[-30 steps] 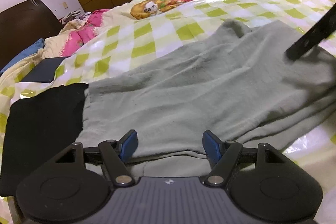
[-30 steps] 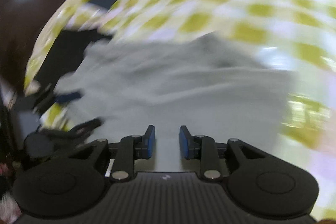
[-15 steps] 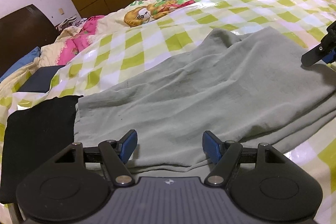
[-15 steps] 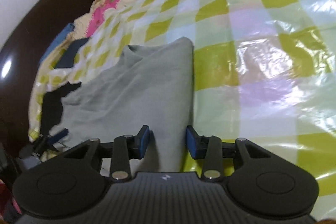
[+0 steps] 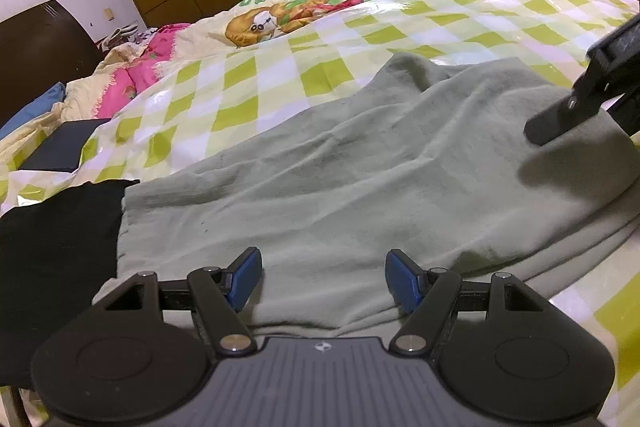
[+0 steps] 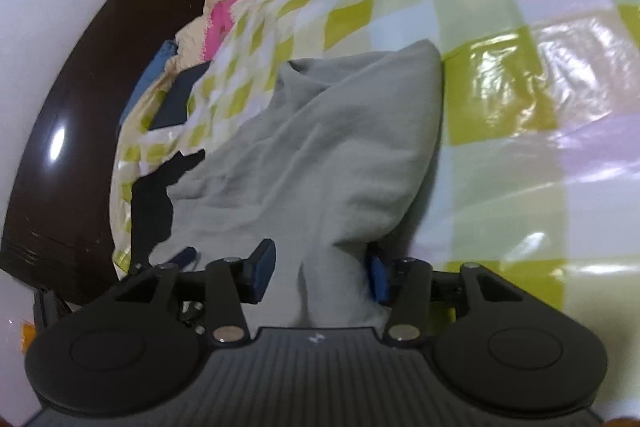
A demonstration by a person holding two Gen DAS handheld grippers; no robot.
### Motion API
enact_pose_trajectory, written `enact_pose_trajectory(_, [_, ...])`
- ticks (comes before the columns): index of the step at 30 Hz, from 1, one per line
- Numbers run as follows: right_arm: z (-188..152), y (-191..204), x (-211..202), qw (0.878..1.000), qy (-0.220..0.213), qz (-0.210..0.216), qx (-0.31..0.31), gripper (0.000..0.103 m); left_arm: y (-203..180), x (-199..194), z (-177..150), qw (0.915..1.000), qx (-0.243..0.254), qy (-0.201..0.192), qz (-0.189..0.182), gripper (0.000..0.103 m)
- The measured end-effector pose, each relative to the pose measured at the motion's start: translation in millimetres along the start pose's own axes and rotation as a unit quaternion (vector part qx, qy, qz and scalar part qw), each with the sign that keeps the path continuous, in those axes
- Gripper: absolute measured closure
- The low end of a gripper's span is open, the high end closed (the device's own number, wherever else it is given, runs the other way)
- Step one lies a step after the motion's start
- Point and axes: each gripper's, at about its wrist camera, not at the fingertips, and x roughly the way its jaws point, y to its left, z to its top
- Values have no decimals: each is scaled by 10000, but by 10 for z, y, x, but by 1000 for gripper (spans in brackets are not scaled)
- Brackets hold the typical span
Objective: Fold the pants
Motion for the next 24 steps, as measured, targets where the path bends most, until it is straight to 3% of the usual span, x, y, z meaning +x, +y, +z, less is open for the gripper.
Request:
enact_pose_trajectory(1, [5, -9, -9, 10000, -31, -30, 48, 90, -16, 0, 22, 10000, 21, -25, -3, 21])
enact_pose_trajectory(2, [9, -27, -36, 9999, -83, -11, 127, 95, -38, -4, 45, 10000, 46, -51, -11, 21])
enact_pose_trajectory(10, [-5, -221, -573, 9976, -617, -87, 297, 97, -455, -32, 163, 9980, 381, -13, -504, 21])
enact_pose_trajectory(15, [-103, -450, -1038, 9948, -863, -289, 448, 97, -831, -212, 290, 9944, 656, -290, -777, 21])
enact_pose_trajectory(19, [-195, -572, -1336, 9917, -1072, -361, 605, 97, -969, -242, 523, 9937, 687, -851, -241, 21])
enact_pose_trajectory(22, [-211, -613, -1456, 9895, -1224, -295, 716, 97, -1091, 26, 791, 9941, 492, -964, -119, 21])
enact_pose_trajectory(24, [-196, -595, -1495, 9886, -1287, -270, 734, 97, -1227, 242, 942, 9939, 599, -906, 197, 21])
